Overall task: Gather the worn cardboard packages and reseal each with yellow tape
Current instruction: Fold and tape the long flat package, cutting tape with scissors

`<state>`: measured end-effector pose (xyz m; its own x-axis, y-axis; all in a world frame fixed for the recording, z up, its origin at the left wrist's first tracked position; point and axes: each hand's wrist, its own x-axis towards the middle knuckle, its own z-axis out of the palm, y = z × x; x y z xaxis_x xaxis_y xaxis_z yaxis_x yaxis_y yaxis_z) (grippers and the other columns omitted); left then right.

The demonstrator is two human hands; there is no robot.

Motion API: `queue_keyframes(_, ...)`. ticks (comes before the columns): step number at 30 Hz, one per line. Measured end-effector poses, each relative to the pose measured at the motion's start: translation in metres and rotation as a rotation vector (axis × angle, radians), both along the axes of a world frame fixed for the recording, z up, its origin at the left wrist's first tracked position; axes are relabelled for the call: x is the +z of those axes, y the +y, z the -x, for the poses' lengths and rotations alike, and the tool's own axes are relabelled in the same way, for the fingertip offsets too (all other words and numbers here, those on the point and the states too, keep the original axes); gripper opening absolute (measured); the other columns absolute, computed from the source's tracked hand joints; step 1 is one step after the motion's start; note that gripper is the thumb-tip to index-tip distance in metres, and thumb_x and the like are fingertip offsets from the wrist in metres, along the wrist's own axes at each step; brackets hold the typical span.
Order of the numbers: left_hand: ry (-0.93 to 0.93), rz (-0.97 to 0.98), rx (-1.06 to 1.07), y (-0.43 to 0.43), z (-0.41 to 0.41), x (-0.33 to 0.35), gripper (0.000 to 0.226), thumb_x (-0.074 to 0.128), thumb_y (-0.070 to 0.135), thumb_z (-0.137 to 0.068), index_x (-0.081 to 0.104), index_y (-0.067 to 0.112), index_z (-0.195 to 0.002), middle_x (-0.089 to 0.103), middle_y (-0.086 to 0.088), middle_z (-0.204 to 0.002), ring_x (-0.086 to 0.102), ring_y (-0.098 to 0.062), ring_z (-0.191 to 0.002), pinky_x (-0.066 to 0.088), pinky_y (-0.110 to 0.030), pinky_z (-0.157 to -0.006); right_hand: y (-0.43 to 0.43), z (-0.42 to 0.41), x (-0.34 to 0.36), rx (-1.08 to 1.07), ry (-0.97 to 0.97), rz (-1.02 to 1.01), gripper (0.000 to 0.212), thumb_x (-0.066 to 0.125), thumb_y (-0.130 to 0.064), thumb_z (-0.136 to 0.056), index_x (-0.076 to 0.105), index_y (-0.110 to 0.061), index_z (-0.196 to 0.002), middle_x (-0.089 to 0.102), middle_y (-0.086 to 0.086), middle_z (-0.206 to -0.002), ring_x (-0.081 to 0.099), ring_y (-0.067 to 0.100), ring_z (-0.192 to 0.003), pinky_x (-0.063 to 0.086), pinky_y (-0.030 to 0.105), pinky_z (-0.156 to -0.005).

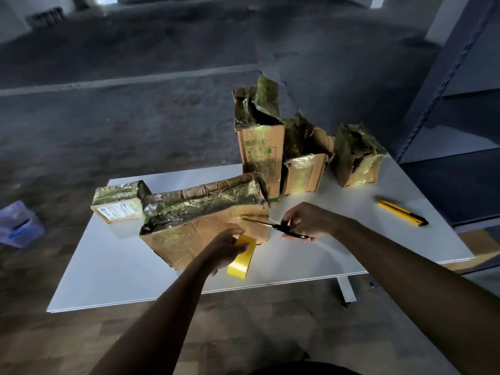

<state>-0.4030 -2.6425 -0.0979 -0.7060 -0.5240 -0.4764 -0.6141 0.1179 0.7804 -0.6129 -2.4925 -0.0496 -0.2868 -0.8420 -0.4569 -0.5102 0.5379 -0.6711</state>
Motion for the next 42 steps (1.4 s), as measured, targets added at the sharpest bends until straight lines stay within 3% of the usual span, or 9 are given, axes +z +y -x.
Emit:
queue_keyframes(3,0.048,0.010,0.033,0.000,-0.003,-0.002,0.025,0.069,0.023,-0.092,0.061,0.029,-0.114,0.066,-0.012,-0.113,0.058,-0.020,-0.091,0.042,-0.030,-0.077,0.011,0.002,-0.008,-0.023,0.004,0.010,0.020,0.080,-0.024,-0.083,0.068,-0.016,-0.096,0.069,0.010,-0.076,0.055,0.013,-0.050,0.048,0.025,-0.047)
queue_keyframes(9,0.037,0.083,0.046,0.005,0.001,-0.001,0.010,0.071,0.024,-0.090,0.065,0.022,-0.098,0.070,-0.009,-0.090,0.055,-0.017,-0.073,0.039,-0.026,-0.062,0.031,-0.005,-0.030,0.018,0.043,-0.107,0.031,0.080,-0.031,-0.083,0.061,-0.016,-0.102,0.064,0.001,-0.083,0.059,0.016,-0.062,0.056,0.027,-0.053)
queue_keyframes(15,0.046,0.078,0.044,0.011,0.003,-0.006,0.034,0.072,0.023,-0.089,0.061,0.024,-0.121,0.071,-0.009,-0.100,0.061,-0.016,-0.081,0.047,-0.028,-0.067,0.054,-0.002,-0.065,-0.060,0.119,-0.270,0.047,0.073,-0.049,-0.085,0.053,-0.018,-0.114,0.062,0.006,-0.105,0.059,0.019,-0.074,0.046,0.026,-0.059)
queue_keyframes(20,0.038,0.097,0.034,0.014,0.001,-0.005,0.036,0.071,0.027,-0.090,0.062,0.023,-0.125,0.072,-0.007,-0.101,0.066,-0.016,-0.090,0.055,-0.037,-0.082,0.054,0.001,-0.107,-0.239,0.202,-0.248,0.043,0.055,-0.043,-0.097,0.047,-0.008,-0.121,0.057,0.013,-0.114,0.056,0.026,-0.086,0.043,0.032,-0.071)
queue_keyframes(25,0.066,0.086,0.025,0.020,-0.002,0.004,0.033,0.069,0.029,-0.092,0.060,0.024,-0.124,0.071,-0.001,-0.100,0.065,-0.007,-0.089,0.051,-0.028,-0.072,0.044,-0.007,-0.126,-0.293,0.186,-0.234,0.048,0.049,-0.024,-0.099,0.040,-0.003,-0.142,0.047,0.020,-0.137,0.050,0.038,-0.123,0.041,0.038,-0.093)
queue_keyframes(31,0.132,0.124,0.079,0.027,0.001,0.009,0.023,0.068,0.026,-0.093,0.058,0.019,-0.112,0.070,-0.005,-0.089,0.059,-0.010,-0.075,0.042,-0.022,-0.061,0.038,-0.013,-0.109,-0.141,0.201,-0.168,0.033,0.045,-0.018,-0.098,0.053,-0.011,-0.129,0.066,0.014,-0.097,0.060,0.026,-0.079,0.046,0.032,-0.072)
queue_keyframes(33,0.144,0.126,0.082,0.028,0.002,0.010,0.021,0.067,0.027,-0.094,0.056,0.019,-0.110,0.070,-0.010,-0.091,0.057,-0.011,-0.071,0.040,-0.021,-0.056,0.030,-0.022,-0.093,-0.123,0.201,-0.144,0.019,0.042,-0.019,-0.100,0.057,-0.008,-0.098,0.061,0.013,-0.090,0.056,0.025,-0.077,0.042,0.030,-0.069)
queue_keyframes(37,0.151,0.154,0.052,0.033,0.005,0.014,0.016,0.065,0.025,-0.095,0.054,0.019,-0.104,0.070,-0.011,-0.086,0.046,-0.004,-0.053,0.033,-0.017,-0.045,0.009,-0.042,-0.072,-0.219,-0.199,0.015,0.031,0.046,-0.023,-0.098,0.067,-0.001,-0.097,0.070,0.014,-0.099,0.060,0.005,-0.081,0.051,0.032,-0.088)
queue_keyframes(42,0.210,0.250,0.116,0.036,0.008,0.014,0.016,0.067,0.021,-0.093,0.053,0.016,-0.089,0.065,-0.004,-0.073,0.043,-0.002,-0.050,0.031,-0.016,-0.045,-0.003,-0.066,-0.051,-0.338,-0.597,0.088,0.039,0.035,-0.017,-0.105,0.062,0.007,-0.117,0.070,0.022,-0.111,0.070,0.029,-0.099,0.059,0.027,-0.082)
